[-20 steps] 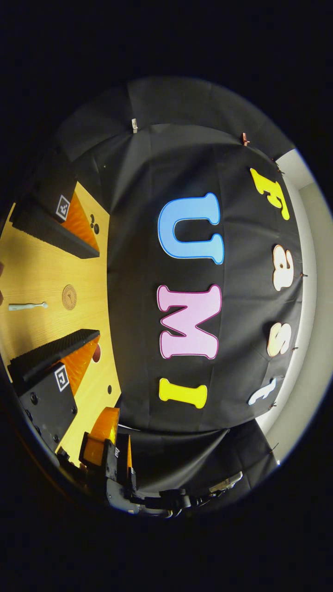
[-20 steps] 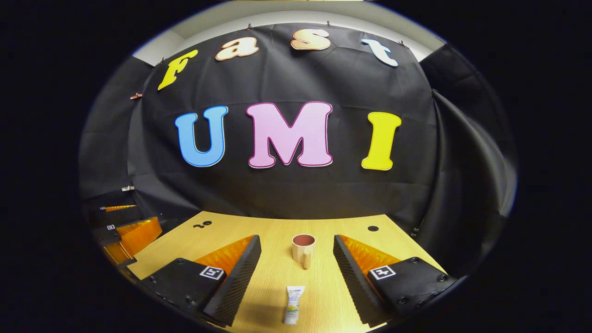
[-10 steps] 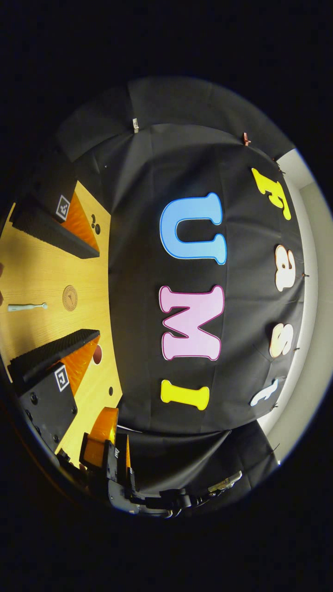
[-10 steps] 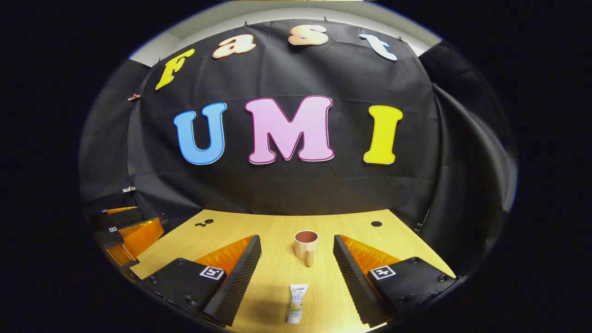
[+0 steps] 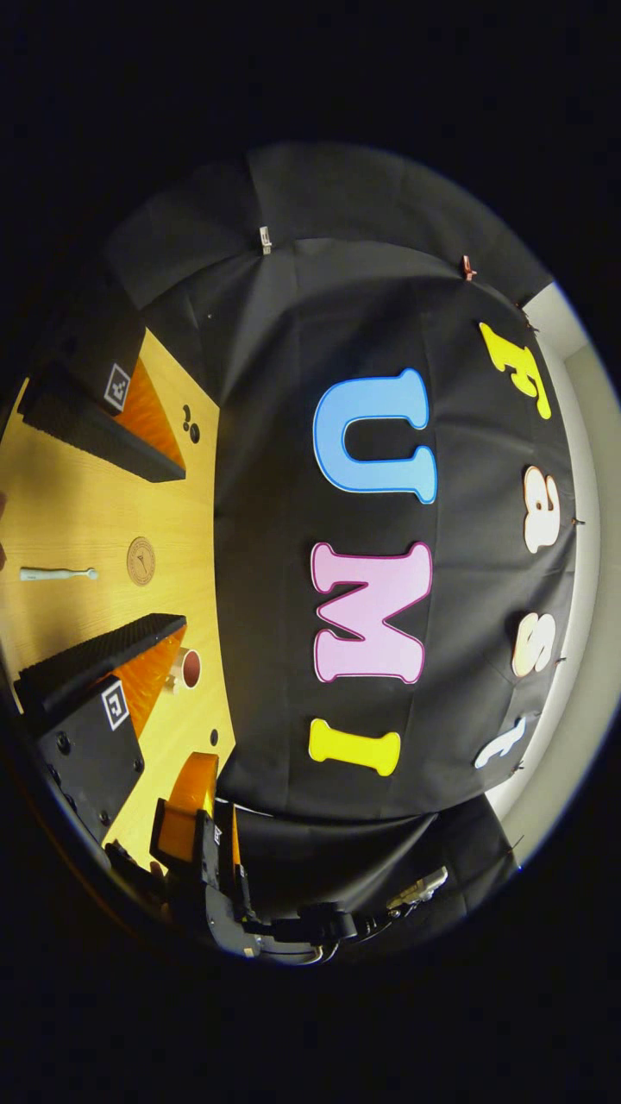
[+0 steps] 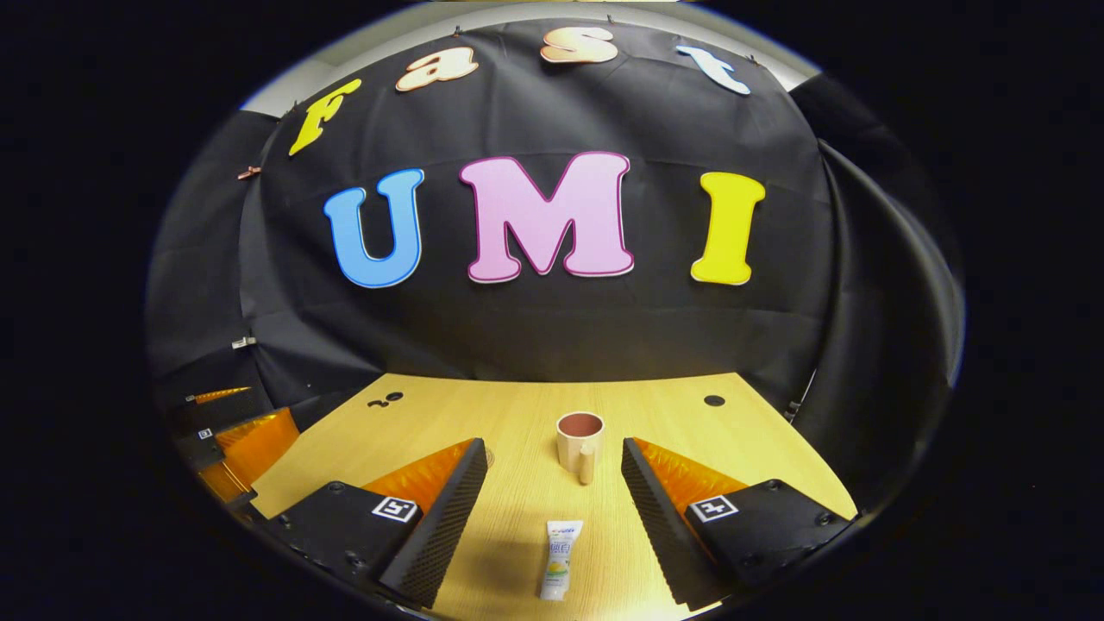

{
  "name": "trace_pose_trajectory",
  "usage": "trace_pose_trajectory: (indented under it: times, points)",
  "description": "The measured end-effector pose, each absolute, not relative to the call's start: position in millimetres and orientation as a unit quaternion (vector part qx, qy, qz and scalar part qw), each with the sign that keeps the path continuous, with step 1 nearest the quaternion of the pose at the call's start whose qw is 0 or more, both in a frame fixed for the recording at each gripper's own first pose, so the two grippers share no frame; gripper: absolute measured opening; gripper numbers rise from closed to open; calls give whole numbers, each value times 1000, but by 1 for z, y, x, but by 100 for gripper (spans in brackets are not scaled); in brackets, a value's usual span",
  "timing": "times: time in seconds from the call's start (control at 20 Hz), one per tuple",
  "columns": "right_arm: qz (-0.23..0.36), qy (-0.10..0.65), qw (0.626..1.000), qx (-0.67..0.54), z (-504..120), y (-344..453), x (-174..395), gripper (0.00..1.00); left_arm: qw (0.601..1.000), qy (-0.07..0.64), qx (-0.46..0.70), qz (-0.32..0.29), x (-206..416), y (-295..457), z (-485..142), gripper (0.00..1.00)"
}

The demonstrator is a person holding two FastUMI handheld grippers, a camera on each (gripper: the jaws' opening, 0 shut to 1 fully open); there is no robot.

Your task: Put the toothbrush and toothpaste on the desktop into the cup, then pick up the cup and place it on the coaster on the desktop.

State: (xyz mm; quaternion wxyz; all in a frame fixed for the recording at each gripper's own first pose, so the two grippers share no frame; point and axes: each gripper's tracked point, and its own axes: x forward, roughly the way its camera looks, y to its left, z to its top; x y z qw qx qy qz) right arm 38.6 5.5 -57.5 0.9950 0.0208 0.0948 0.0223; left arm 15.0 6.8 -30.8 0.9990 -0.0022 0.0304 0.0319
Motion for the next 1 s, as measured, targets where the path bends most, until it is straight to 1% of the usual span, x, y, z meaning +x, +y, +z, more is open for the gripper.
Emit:
trace_pose_trajectory:
  times: [0.2, 0.4, 0.55, 1.0]
  points:
    - [29, 135, 990, 23, -80, 7, 51, 97, 998, 38, 12, 41, 17, 9, -41, 97]
    - [40, 181, 983, 9, -108, 10, 62, 97, 997, 55, -2, 56, 22, 13, -55, 97]
    - [56, 231, 971, 16, -138, 15, 66, 97, 995, 67, -12, 76, 26, 20, -66, 97]
    - [77, 343, 936, 0, -218, 17, 67, 98, 986, 119, -19, 117, 31, 41, -105, 97]
